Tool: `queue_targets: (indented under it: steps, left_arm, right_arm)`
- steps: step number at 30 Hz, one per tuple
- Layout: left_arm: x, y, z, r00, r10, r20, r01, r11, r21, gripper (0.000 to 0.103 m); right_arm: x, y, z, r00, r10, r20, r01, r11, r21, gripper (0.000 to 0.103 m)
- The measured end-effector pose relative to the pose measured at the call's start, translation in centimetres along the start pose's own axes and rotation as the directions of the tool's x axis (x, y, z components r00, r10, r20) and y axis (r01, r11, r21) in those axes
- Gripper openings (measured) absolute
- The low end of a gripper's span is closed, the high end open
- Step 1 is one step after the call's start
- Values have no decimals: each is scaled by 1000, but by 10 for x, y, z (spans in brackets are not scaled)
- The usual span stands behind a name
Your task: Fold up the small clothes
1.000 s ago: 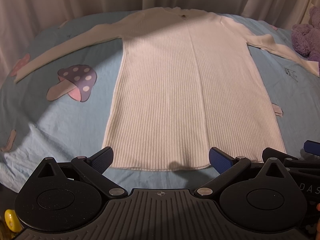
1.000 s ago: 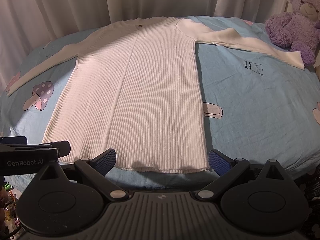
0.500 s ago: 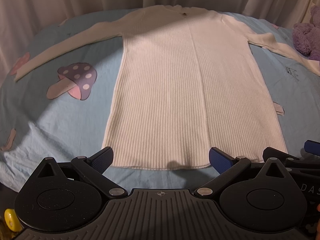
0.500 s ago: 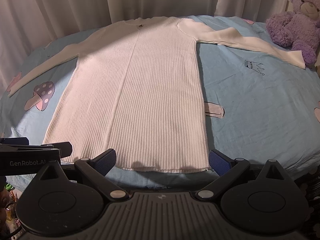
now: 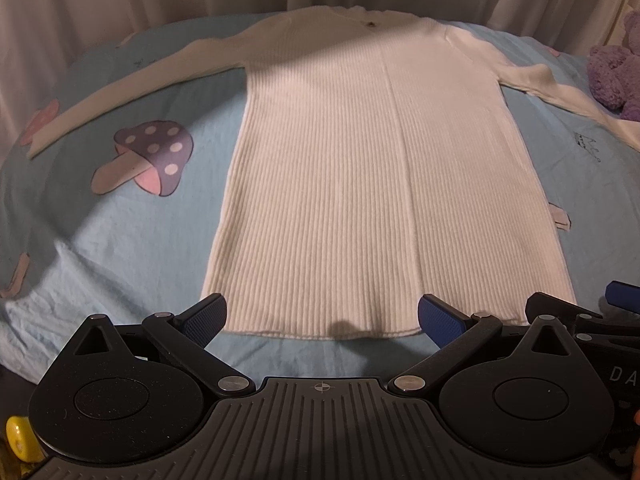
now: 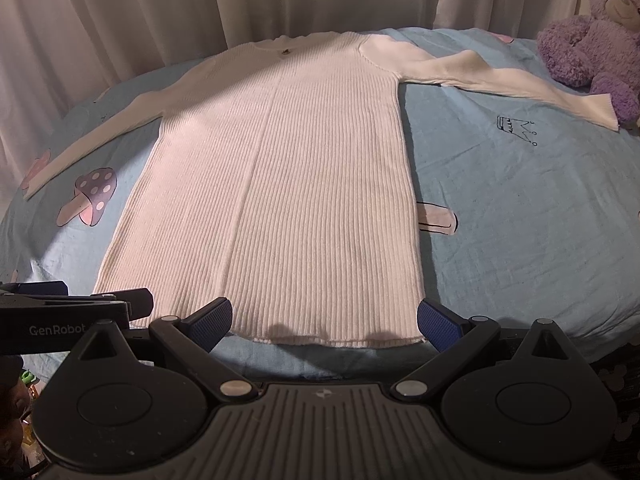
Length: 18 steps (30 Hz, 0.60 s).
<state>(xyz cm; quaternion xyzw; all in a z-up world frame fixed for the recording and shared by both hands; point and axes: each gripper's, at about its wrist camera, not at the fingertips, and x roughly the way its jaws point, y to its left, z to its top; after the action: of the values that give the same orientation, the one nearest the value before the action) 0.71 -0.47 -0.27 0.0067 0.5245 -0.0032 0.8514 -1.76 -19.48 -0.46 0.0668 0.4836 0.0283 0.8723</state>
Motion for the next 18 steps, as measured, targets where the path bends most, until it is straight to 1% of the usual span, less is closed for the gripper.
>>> queue_targets:
  steps: [6, 7, 8, 9, 10, 11, 12, 13, 14, 15, 16, 17, 18]
  left_arm:
    - [11, 0, 3, 999, -15, -31, 14, 1000, -17, 103]
    - [13, 0, 5, 999, -16, -34, 15, 1000, -20, 103]
    - [15, 0, 7, 999, -18, -38, 17, 1000, -24, 103]
    - [18, 0, 9, 999, -21, -41, 20, 999, -29, 103]
    - [21, 0, 12, 999, -25, -46, 23, 999, -34, 103]
    - [25, 0, 15, 998, -27, -52, 25, 999, -40, 103]
    - [29, 0, 18, 998, -29, -59, 26, 999, -46, 103]
    - [33, 0, 21, 998, -30, -63, 27, 998, -54, 103]
    - [37, 0, 25, 997, -31, -65, 27, 998, -64, 103]
    - [40, 0, 30, 998, -30, -64, 25, 997, -75, 103]
    - [44, 0, 34, 998, -27, -60, 22, 996, -88, 103]
    - [48, 0, 40, 998, -24, -55, 18, 995, -103, 103]
    - [52, 0, 45, 998, -21, -51, 15, 993, -116, 103]
  right_arm:
    - [8, -10, 4, 997, 74, 13, -74, 997, 30, 99]
    - [9, -14, 6, 995, 91, 27, -92, 995, 39, 99]
    - [9, -19, 8, 992, 111, 61, -114, 992, 49, 99]
    - [8, -27, 12, 985, 132, 112, -139, 989, 58, 99]
    - [6, -35, 14, 972, 154, 179, -167, 984, 64, 99]
    - [4, -47, 18, 947, 174, 268, -199, 977, 70, 99]
    - [4, -63, 24, 913, 179, 367, -222, 972, 78, 99]
    - [6, -77, 33, 898, 166, 407, -223, 970, 96, 99]
    - [9, -88, 40, 891, 153, 427, -223, 967, 119, 99]
    - [13, -106, 53, 882, 139, 449, -234, 958, 163, 99]
    - [18, -126, 66, 879, 125, 461, -245, 946, 212, 99]
    - [26, -151, 81, 879, 99, 466, -252, 927, 278, 99]
    - [35, -178, 95, 883, 61, 464, -250, 900, 358, 99]
